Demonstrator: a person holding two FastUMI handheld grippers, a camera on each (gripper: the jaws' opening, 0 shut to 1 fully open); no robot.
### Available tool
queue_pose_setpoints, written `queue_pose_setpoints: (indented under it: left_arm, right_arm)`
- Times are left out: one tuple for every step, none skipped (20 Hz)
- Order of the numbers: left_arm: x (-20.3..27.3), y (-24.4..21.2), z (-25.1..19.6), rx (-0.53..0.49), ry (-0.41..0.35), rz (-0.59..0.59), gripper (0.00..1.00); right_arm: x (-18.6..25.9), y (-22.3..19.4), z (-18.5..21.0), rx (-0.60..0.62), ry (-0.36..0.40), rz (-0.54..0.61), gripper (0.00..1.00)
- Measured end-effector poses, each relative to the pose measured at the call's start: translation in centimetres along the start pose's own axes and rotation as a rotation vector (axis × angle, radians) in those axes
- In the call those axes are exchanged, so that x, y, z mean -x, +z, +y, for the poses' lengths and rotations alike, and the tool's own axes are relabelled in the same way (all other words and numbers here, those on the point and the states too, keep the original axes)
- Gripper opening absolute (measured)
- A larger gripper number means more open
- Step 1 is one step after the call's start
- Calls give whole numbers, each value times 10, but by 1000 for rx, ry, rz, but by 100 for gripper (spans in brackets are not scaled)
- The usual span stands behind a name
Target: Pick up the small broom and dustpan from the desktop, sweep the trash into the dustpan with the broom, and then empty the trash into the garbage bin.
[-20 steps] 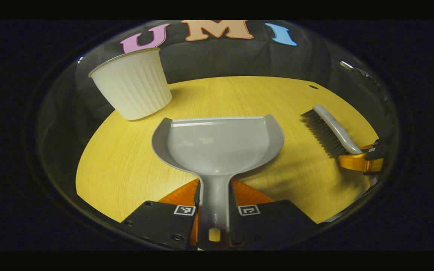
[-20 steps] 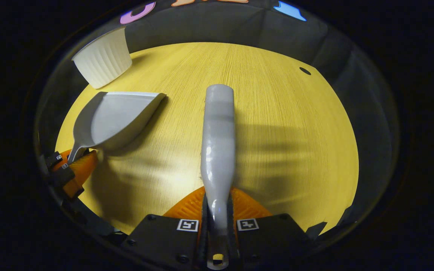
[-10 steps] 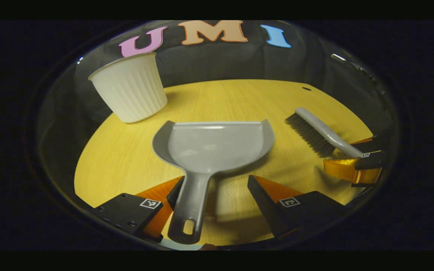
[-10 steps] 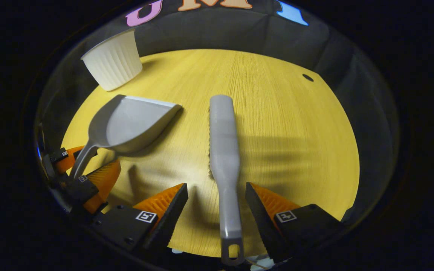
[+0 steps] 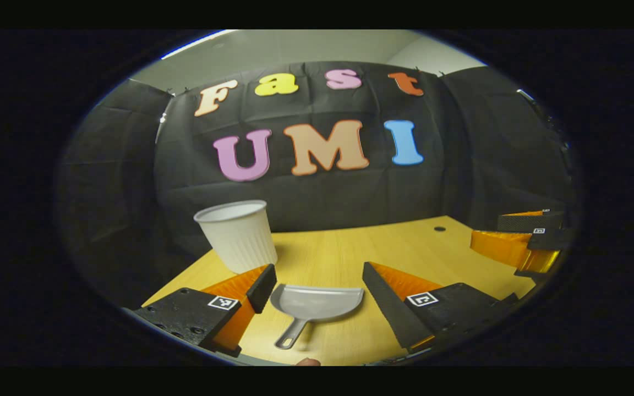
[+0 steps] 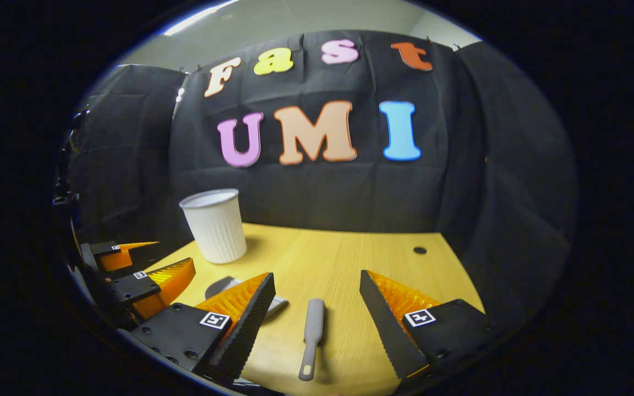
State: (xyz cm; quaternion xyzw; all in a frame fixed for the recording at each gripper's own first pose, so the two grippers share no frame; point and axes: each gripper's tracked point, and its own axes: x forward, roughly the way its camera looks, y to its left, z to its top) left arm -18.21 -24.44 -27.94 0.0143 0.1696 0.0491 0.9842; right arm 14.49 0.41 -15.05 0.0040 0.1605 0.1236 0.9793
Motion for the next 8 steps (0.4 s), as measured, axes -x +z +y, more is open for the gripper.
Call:
queue_pose_setpoints:
  left_arm:
    - [3,13,-6,6,-10,-34,94]
    - [6,26,-15,16,-28,-68,95]
    - [7,39,-22,28,-52,-99,94]
    - [9,48,-31,34,-70,-120,94]
    - [10,56,-33,37,-85,-143,94]
    - [10,64,-37,34,-104,-158,94]
    - [9,70,-39,26,-119,-169,94]
    - [10,79,-37,21,-125,-195,94]
  right_arm:
    - [9,8,1,2,-7,-42,99]
    - [17,12,2,1,-13,-76,99]
    - [22,17,0,-8,-21,-117,99]
    - [27,18,-2,-17,-34,-158,99]
    - [30,17,-3,-28,-54,-189,99]
    - [35,14,-1,-49,-71,-218,99]
    - [35,12,1,-59,-73,-242,99]
    - [35,12,2,-62,-82,-272,99]
